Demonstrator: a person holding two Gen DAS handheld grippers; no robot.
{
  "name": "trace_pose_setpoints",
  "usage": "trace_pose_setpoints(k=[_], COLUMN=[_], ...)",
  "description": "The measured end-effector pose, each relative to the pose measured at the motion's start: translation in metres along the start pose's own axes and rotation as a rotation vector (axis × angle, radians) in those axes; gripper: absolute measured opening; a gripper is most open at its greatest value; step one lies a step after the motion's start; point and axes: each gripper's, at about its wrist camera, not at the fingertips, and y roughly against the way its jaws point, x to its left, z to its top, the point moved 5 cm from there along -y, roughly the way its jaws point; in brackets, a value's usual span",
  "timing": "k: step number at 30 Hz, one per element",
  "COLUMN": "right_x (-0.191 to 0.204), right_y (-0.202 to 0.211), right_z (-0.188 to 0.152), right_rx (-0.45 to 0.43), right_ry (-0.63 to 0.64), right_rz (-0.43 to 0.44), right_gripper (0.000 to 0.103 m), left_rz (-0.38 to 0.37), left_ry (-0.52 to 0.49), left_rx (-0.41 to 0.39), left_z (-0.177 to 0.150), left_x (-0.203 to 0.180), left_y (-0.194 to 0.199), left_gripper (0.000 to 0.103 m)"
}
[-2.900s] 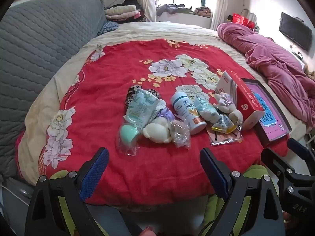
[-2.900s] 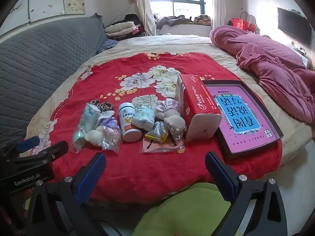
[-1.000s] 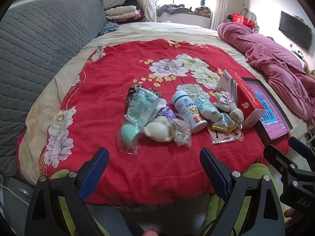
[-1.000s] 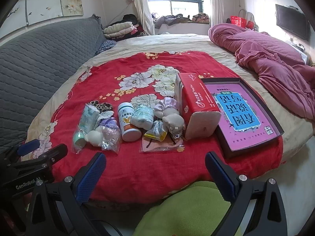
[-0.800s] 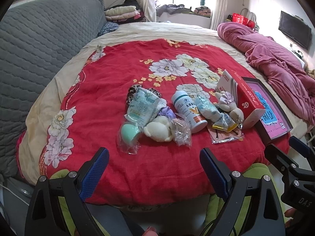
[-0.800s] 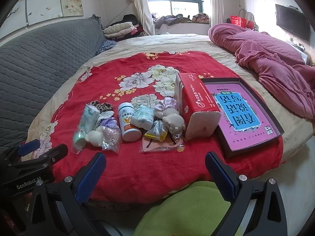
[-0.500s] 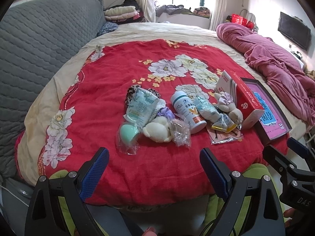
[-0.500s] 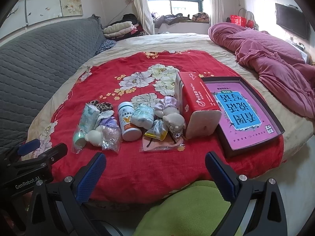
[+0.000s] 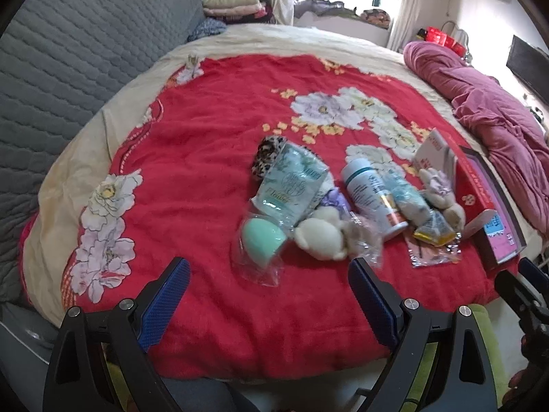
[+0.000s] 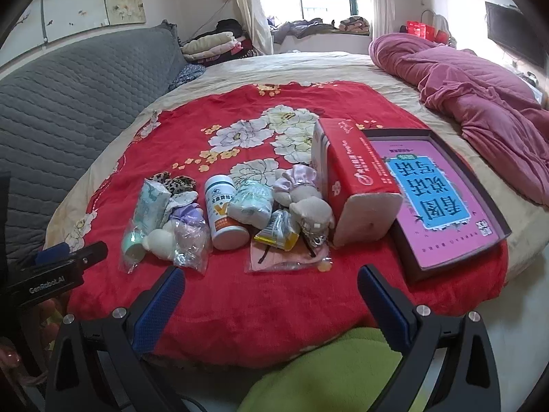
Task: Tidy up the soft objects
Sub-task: 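Grasp the bagged green egg sponge with left tool while right tool grasps the clear pinkish bag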
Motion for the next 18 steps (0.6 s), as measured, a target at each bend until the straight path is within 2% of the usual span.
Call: trace_pose_setpoints(k=[9, 13, 18], right_x=[0.037, 0.055, 0.073], right_y=[-0.043, -0.061, -0.085], right_z=[0.004, 0.005, 0.004], right_rx=[0.067, 0.096, 0.142], right_ry=[0.046, 0.061, 0.065], right_rz=[0.064, 0.085, 0.110], right_gripper=[0.101, 0.101, 0.101], left_rz=[0.018, 0.023, 0.012], left_ry=[-0.055, -0.035, -0.006], left_rx=[0.031, 0.050, 0.108], left_z=[0.020, 0.025, 0.015], left_x=[0.009, 0.019, 0.031], left_y=[-0.040, -0.057, -0.079], left_gripper=[0.094, 0.094, 0.094])
